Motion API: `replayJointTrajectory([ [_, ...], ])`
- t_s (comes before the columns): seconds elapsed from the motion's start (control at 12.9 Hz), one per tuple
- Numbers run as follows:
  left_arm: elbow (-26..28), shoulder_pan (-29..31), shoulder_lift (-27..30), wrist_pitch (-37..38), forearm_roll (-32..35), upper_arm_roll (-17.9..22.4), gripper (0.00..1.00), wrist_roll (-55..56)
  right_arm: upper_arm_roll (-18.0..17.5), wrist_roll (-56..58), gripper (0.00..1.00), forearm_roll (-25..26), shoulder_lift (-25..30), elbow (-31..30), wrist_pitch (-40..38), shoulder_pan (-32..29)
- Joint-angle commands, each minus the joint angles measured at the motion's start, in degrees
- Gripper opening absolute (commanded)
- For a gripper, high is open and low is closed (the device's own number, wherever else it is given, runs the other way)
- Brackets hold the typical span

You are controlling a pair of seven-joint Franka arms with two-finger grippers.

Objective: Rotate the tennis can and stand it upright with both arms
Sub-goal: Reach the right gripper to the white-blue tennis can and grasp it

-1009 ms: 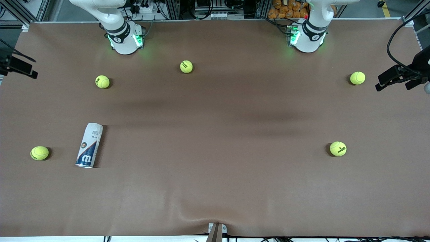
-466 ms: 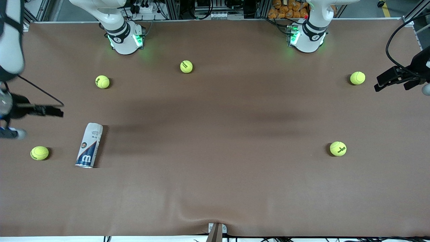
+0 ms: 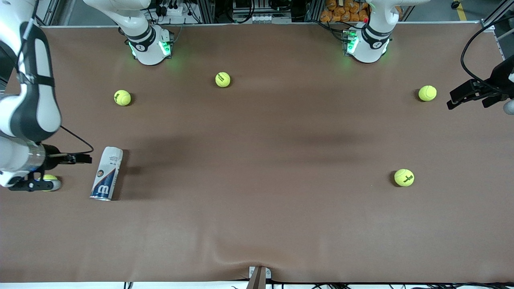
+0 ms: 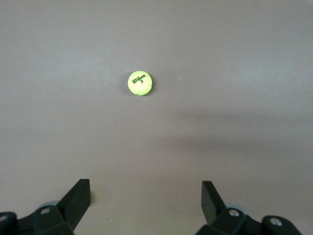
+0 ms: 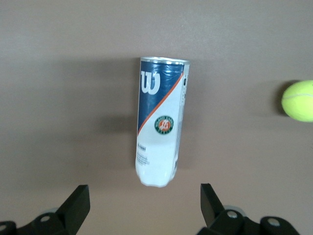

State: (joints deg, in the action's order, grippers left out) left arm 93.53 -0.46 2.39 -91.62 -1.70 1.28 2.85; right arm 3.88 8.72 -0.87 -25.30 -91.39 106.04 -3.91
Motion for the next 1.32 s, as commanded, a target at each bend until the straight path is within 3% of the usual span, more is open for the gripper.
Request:
replayJointTrajectory([
  [0.0,-0.54,0.46,-0.37,0.74,-1.03,-0.14,1.0,-0.47,-0.37,2.97,1.0,-0.27,-0.97,-6.24,7.93,-1.01],
  [0.54,-0.54,0.37,-0.63,0.92,-1.03,-0.14,1.0,-0.47,-0.45,5.08,1.0,-0.27,-9.49,-6.52,17.61,-1.36],
  [1.24,-0.54,0.37,-0.63,0.92,-1.03,-0.14,1.0,-0.47,-0.46,5.08,1.0,-0.36,-12.66,-6.6,17.18,-1.45],
])
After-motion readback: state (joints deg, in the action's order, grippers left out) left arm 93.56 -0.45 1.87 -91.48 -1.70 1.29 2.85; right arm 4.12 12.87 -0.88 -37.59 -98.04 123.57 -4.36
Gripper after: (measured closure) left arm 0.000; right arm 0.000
